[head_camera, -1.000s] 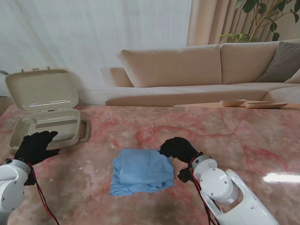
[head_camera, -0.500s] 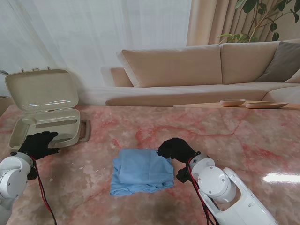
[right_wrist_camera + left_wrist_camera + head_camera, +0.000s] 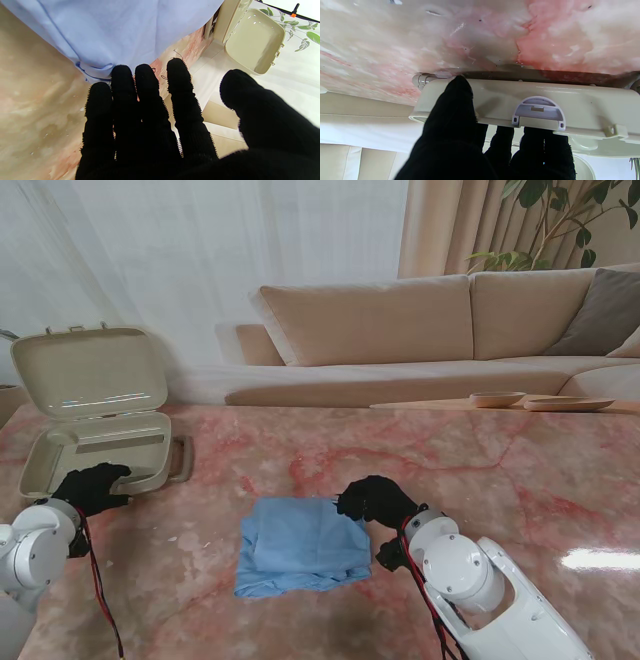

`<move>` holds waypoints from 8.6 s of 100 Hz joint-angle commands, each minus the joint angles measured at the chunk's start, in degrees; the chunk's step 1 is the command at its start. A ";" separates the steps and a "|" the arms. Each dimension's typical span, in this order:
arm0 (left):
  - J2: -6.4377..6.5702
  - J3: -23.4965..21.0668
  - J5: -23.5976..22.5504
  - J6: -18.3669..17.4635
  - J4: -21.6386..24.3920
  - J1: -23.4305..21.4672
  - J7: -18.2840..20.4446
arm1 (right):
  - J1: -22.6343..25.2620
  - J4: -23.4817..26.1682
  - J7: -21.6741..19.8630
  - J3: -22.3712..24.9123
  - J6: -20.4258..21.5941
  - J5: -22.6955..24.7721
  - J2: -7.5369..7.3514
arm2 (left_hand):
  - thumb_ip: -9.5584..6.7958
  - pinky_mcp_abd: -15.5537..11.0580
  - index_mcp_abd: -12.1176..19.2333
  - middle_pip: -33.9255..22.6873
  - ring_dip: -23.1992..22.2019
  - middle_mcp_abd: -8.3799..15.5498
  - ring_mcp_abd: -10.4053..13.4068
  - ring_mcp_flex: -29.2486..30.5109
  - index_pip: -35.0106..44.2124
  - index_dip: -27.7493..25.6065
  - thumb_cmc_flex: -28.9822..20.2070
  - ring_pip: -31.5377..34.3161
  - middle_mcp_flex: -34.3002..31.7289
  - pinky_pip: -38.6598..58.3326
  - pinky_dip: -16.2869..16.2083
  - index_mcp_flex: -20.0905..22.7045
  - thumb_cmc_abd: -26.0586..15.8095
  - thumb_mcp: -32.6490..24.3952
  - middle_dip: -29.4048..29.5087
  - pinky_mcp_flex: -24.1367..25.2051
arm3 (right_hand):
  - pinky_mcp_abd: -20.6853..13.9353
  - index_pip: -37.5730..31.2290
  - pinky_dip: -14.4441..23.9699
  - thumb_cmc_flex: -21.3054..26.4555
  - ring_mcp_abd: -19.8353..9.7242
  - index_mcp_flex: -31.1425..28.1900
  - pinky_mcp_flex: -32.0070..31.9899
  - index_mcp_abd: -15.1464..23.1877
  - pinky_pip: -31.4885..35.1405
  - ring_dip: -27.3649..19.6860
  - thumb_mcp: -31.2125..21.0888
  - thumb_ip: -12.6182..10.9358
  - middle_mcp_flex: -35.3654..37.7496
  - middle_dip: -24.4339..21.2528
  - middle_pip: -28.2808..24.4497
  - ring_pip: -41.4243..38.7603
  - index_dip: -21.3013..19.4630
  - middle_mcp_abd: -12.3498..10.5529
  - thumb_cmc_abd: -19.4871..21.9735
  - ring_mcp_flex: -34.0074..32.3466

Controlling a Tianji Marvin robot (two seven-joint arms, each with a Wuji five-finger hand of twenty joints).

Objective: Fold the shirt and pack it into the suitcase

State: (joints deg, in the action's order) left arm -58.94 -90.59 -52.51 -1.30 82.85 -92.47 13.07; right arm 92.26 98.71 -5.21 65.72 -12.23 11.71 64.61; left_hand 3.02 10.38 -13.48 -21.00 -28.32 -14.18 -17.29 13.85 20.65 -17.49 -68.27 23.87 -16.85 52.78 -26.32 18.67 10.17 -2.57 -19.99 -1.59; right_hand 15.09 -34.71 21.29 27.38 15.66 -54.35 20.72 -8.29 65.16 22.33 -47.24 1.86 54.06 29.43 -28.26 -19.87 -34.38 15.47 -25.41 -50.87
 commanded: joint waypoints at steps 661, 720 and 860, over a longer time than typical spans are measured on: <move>-7.94 57.30 35.45 -32.06 -32.30 43.07 -1.87 | 0.91 -5.53 -2.89 3.37 -1.82 -1.26 -0.16 | 1.31 4.27 8.85 -3.00 -9.63 3.82 1.19 9.65 10.45 -3.46 11.68 2.63 -12.99 3.29 -15.41 11.66 8.72 -20.71 -4.40 -2.17 | -1.28 4.26 -0.56 -0.84 -0.87 -1.06 -0.14 0.18 1.32 -0.34 2.55 -0.94 0.37 -0.41 -0.66 -0.85 -5.81 -0.12 2.15 0.28; -0.63 31.71 24.64 -10.83 3.60 19.20 8.49 | 3.14 -0.56 -0.64 4.28 -0.01 2.72 -0.23 | 0.48 4.31 8.36 -1.38 -9.38 2.63 0.23 9.03 7.52 -5.81 1.28 1.85 -12.86 2.38 -15.62 13.45 2.50 1.72 -3.87 -1.30 | -0.73 4.56 0.10 -0.57 -0.49 -0.40 -0.20 0.23 1.41 0.02 2.68 -1.16 -0.25 -0.66 -0.79 -1.46 -5.91 -0.15 -0.09 0.52; -2.10 26.82 7.50 -2.98 15.73 -4.15 -9.29 | 2.34 -3.99 12.20 -7.97 6.76 21.90 0.27 | 0.26 3.91 -2.34 4.59 -7.99 -0.76 -1.61 2.43 -9.60 -1.61 14.50 -2.76 -5.94 -6.20 -14.21 7.27 -1.33 4.65 -3.72 4.25 | -6.71 20.43 2.66 -3.44 -3.69 21.49 -14.36 -5.86 -15.58 -4.55 -3.20 2.96 -30.11 -5.64 0.41 4.38 -4.39 0.72 -19.17 24.72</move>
State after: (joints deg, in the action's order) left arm -61.08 -64.25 -44.96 -4.61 98.92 -95.98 4.05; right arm 94.32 95.39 7.50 58.13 -5.19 33.29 64.70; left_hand 4.04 15.32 -14.12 -17.22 -36.87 -14.19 -18.02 18.76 12.64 -19.72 -55.57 22.65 -25.91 47.80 -41.30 28.08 7.94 0.62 -23.74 1.35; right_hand 9.37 -15.08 24.94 26.53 12.24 -35.26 7.50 -13.34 48.36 19.40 -51.39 1.88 25.68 24.62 -28.23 -15.47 -39.56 15.89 -42.52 -28.22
